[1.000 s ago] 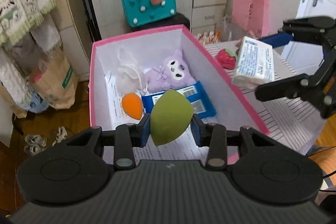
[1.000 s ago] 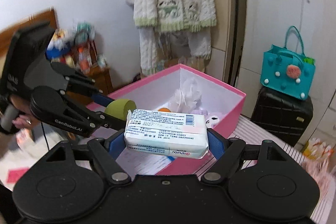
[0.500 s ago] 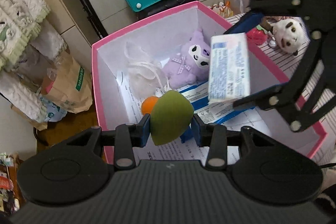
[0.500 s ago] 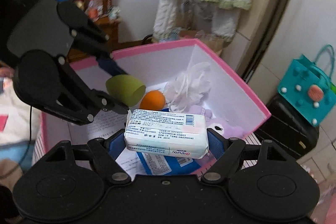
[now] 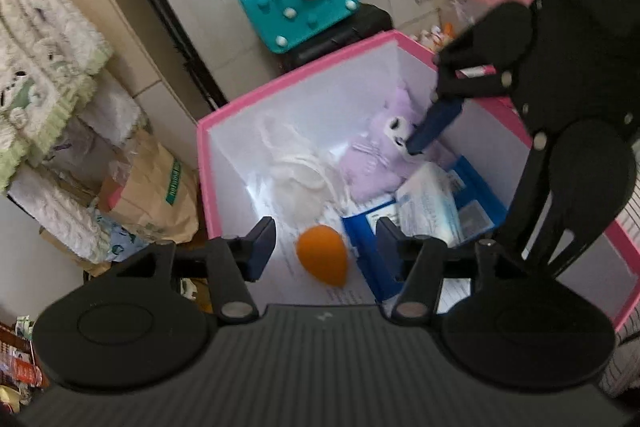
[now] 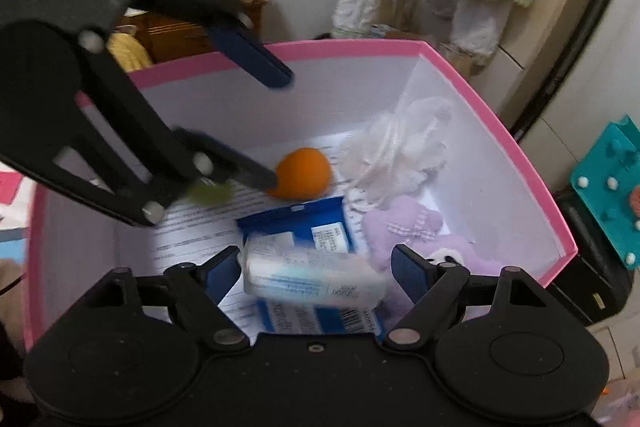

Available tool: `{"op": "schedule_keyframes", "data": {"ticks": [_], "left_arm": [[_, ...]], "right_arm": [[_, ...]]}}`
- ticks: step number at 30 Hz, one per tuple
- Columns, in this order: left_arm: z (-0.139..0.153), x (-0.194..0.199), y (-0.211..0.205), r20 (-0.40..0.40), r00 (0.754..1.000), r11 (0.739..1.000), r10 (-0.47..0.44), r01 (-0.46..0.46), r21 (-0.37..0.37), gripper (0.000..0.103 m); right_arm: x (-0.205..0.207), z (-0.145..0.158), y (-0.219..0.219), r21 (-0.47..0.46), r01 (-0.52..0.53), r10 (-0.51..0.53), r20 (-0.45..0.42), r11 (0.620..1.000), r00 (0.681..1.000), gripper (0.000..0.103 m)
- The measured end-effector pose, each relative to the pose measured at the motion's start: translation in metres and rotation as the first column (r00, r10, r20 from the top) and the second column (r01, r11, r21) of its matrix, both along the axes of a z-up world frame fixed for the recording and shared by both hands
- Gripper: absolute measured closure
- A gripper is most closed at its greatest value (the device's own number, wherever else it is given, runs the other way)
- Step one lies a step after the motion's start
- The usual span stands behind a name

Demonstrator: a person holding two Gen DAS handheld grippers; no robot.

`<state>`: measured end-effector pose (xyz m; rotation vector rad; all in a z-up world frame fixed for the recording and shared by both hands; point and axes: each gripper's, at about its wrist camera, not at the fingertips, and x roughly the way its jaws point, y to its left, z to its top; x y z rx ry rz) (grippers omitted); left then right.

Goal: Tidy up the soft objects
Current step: 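Lower the sponge into the pink box and open the left gripper while the right gripper releases the wipe pack, then withdraw both tools from the box and move the left tool toward the plush toy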

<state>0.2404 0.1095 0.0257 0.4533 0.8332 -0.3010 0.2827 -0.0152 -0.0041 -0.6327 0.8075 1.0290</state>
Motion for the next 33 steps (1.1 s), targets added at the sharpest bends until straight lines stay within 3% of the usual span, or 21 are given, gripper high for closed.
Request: {"op": "schedule_keyframes", "data": {"ticks": [9,23,33], "left_arm": [[0.017,-0.008,0.013,0.056,0.998,0.998,0.040,-0.037,-0.058,0.044],[0.046,-0.044,0.018,-0.013,0.999,0.984,0.033,-0.035,-0.176,0.026],[0.064,-0.080,0.010,-0.091,0.995,0.973,-0.035,0.013,-0.230,0.026]], "right_arm": [[-0.016,0.021,-0.021,0.101,0.131,-0.129,-0.029,0.986,0.991,0.016],[-0.080,0.070,-0.060,0.255,0.237,-0.218,-0.101,0.937,0.971,0.016],[-0.115,0.079,-0.081,0.275,0.270,-0.241,-0.136,0.923,0.961,0.016]]}}
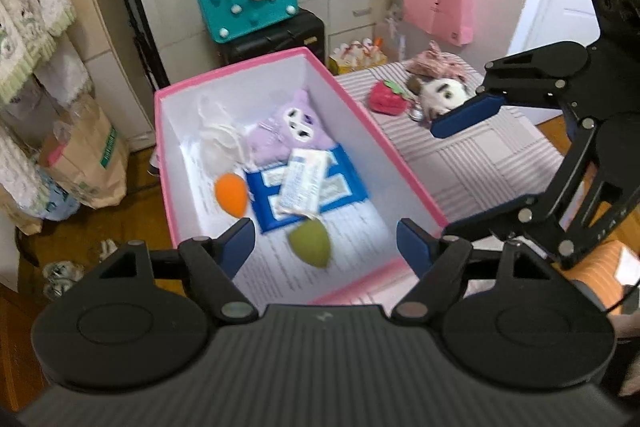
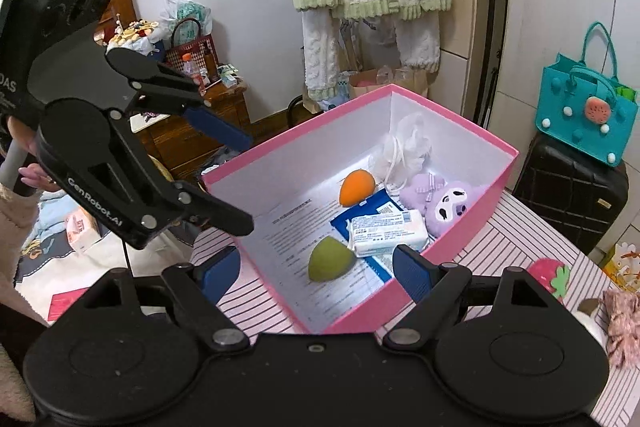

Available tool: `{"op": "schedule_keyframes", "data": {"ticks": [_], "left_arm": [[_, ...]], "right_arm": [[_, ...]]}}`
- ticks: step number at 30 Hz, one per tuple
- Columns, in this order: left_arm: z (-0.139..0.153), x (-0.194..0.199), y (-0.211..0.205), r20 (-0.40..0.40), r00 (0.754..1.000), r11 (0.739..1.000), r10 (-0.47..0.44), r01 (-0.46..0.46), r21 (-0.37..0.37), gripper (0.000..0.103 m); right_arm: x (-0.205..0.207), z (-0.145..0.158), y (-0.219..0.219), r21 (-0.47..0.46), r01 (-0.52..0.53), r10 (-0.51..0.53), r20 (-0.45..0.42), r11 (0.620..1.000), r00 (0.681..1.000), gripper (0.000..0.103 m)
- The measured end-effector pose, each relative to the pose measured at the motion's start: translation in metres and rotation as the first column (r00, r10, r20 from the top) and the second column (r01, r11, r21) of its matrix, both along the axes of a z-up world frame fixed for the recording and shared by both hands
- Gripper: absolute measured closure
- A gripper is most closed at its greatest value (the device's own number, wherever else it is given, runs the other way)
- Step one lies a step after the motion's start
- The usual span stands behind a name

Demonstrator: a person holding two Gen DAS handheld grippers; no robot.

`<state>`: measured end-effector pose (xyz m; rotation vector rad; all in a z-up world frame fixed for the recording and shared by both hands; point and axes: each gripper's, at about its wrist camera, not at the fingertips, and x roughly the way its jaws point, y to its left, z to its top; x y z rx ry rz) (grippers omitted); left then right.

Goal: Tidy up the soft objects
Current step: 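Withdraw both tools from the box and move the left tool toward the plush toy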

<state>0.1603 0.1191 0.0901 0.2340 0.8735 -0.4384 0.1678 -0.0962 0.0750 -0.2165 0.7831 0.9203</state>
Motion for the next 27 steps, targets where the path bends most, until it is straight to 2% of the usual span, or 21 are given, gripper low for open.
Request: {"op": "schedule_keyframes", "data": {"ticks": [4,11,18,23,27], "left_arm": [[0.005,-0.012,-0.003,-0.036,0.999,0.999,-0.013,0.012,-0.030,0.020],[0.011,-0.039,-0.010,-0.020,0.999,0.999,-0.038,0.037,-0.023,0.019],[0.012,-0.073,-0.023,0.004,0.997,0.996,-0.083,0.083,-0.014,0.014],[0.011,-0.098,-0.035,0.033,0.990,0.990,-0.140,0.140,-0.004,0.014],[0.004,-0.110,-0.046,0.051,0.987,0.988,-0.151,0.150,0.019,0.014]], "right_arm": [[-0.017,0.007,-0.009,0.007,-0.001,0.001,0.016,1.000,1.000,0.016],[-0.051,0.012,-0.021,0.006,0.006,-0.006,0.038,1.000,0.999,0.016],[-0.079,0.000,-0.038,0.002,0.072,-0.072,0.023,0.997,0.997,0.016],[-0.100,-0.010,-0.054,0.000,0.098,-0.098,0.021,0.995,0.995,0.016],[-0.115,-0.020,-0.069,-0.007,0.134,-0.134,0.026,0.991,0.991,0.016]]}}
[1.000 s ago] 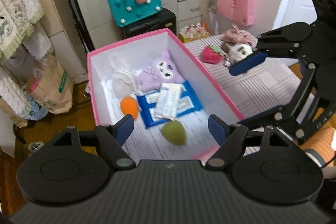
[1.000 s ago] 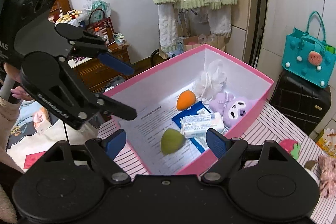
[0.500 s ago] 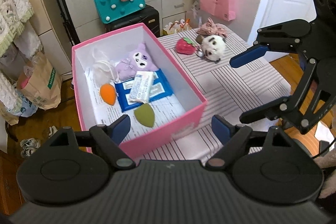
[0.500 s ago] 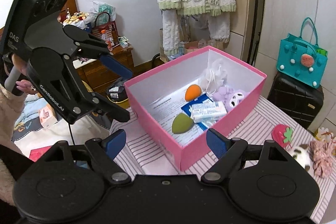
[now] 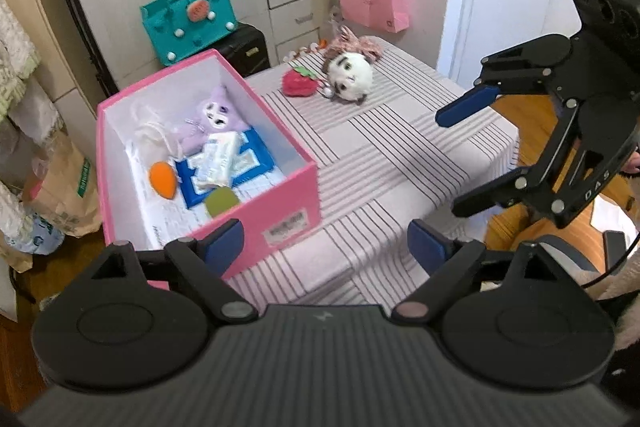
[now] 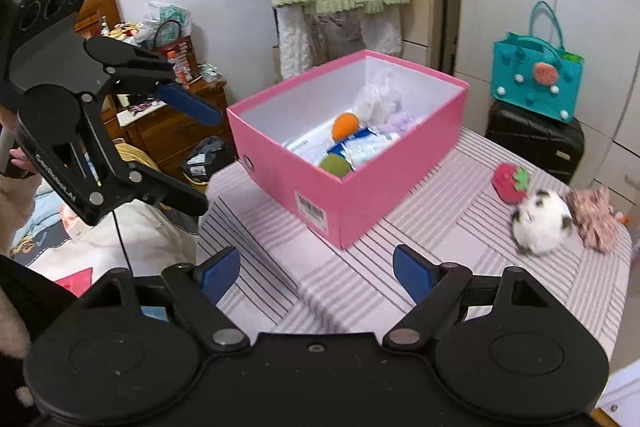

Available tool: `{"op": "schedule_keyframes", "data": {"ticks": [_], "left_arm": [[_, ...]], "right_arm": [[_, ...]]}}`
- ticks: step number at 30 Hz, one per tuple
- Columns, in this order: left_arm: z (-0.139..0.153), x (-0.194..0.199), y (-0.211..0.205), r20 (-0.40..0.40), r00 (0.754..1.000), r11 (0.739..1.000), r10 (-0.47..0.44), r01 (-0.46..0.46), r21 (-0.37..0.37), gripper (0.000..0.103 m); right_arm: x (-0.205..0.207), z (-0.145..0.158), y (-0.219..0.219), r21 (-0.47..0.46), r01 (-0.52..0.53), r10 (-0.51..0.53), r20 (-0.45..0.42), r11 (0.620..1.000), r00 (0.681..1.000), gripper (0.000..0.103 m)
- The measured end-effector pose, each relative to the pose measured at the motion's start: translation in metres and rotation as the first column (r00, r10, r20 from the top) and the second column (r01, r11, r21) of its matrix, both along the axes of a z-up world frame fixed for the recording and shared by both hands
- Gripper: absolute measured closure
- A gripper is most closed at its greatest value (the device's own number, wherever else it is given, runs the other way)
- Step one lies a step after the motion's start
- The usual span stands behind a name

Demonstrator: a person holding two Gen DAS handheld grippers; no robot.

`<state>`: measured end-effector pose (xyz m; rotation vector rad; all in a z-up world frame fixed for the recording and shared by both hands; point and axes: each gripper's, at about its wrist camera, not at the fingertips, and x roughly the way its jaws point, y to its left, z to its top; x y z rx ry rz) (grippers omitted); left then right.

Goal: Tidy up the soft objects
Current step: 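Withdraw both tools from the box and move the left tool toward the plush toy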

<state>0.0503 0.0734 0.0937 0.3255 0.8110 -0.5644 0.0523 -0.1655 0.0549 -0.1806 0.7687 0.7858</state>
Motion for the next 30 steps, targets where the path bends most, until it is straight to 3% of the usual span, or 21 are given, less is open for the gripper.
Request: {"op": "schedule_keyframes", "data": {"ticks": [7,14,18,21,24,30], "left_arm": [[-0.022,-0.010,-0.014,0.003,1.000,0.999,-0.021,0.021,-0.026,0.014],[-0.043,-0.012,-0.031,0.007,1.000,0.993,-0.021,0.022,-0.112,0.014],[-0.051,-0.013,-0.043,-0.013,0.999,0.993,-0.037,0.036,-0.116,0.014],[-0.054,-0.012,-0.055,0.015,0.999,0.993,-0.036,0.037,-0.113,0.014],[-0.055,-0.007,-0.067,0.032,0.997,0.989,-0.073,0.076,-0.124,0.014],[-0.058,0.018,-0.089,0.073,0.996,0.986,-0.041,0.052,-0.157,0.014]], "right_arm": [[-0.014,-0.022,-0.028,-0.029,0.079,-0.079,0.006,0.996,0.997,0.016],[-0.025,-0.042,-0.048,-0.020,0.104,-0.103,0.025,0.994,0.994,0.016],[-0.027,-0.050,-0.056,-0.017,0.146,-0.144,0.070,0.989,0.987,0.016],[-0.020,-0.057,-0.065,0.015,0.195,-0.196,0.089,0.981,0.977,0.016],[-0.017,-0.062,-0.072,0.025,0.205,-0.206,0.176,0.978,0.963,0.016],[0.003,-0.070,-0.088,0.066,0.227,-0.237,0.262,0.972,0.936,0.016]]}}
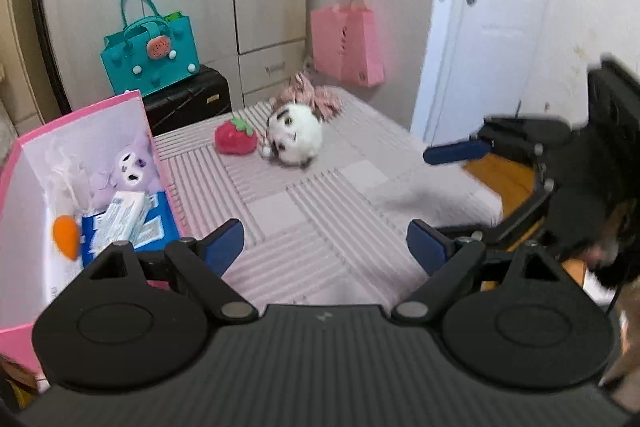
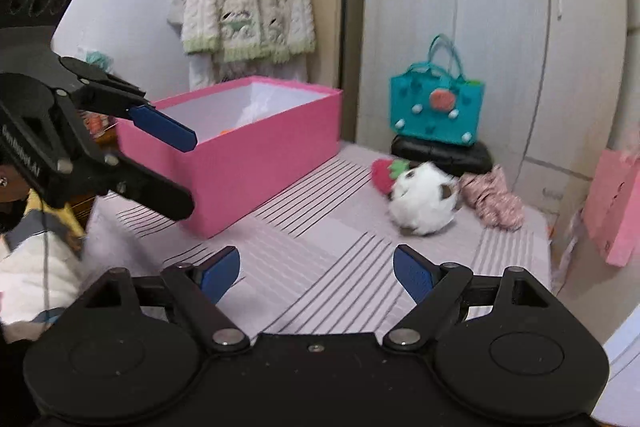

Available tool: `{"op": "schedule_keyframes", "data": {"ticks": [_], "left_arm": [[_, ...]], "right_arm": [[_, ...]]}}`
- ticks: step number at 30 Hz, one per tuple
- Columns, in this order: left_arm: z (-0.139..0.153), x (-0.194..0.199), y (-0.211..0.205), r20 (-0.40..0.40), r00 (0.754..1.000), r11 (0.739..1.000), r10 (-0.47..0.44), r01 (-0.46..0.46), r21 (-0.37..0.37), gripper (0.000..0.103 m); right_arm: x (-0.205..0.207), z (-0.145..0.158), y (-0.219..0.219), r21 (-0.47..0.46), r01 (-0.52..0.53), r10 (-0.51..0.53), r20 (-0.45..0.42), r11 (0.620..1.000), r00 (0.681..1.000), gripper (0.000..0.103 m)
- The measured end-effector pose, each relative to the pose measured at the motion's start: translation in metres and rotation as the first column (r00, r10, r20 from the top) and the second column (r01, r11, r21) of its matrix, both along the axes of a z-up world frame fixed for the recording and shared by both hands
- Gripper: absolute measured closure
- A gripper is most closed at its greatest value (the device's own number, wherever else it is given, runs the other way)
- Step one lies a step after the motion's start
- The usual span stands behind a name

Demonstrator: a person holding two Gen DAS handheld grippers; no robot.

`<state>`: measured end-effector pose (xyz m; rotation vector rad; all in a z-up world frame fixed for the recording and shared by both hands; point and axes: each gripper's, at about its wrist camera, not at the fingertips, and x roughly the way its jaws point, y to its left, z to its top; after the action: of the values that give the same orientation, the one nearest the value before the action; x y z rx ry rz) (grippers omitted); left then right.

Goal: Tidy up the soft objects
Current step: 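Withdraw both tools from the box and move the left tool toward the plush toy, then close the left gripper on the white-and-brown plush toy while the right gripper also grips it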

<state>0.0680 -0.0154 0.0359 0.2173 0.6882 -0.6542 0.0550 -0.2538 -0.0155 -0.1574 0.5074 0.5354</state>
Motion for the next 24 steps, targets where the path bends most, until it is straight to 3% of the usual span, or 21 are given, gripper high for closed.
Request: {"op": "schedule_keyframes", "data": {"ticks": [3,6,12,18,24], "left_arm": [[-0.002,0.017,-0.005,0.002,1.000,0.998,0.026,-0.026,-0.059,0.014],[-0.008,0.037,-0.009,-0.022,0.998,0.988,0.060,-0.062,-0.142,0.014],[-0.026,0.052,-0.035,0.084,0.985,0.978,0.148,-0.133,-0.162,0.014],[-0.039,0.078,-0.056,0.043,0.988,0.972,0.146,-0.135,-0.192,0.017],[-0.042,0.112,-0.067,0.038,0.982,0.961,0.185,-0.173,-0.214,0.018]], "right_arm": [[0.015,-0.007,-0.004,-0.007,0.036,-0.036,0.024,0.999,0.999,0.016],[0.039,-0.019,-0.009,0.019,0.074,-0.073,-0.011,0.997,0.997,0.016],[0.081,-0.041,-0.014,0.084,0.120,-0.109,-0.119,0.989,0.987,0.016],[0.102,-0.049,-0.004,0.001,0.168,-0.168,-0.049,0.986,0.985,0.016],[0.124,-0.051,0.004,-0.019,0.172,-0.172,-0.017,0.985,0.985,0.016]]}}
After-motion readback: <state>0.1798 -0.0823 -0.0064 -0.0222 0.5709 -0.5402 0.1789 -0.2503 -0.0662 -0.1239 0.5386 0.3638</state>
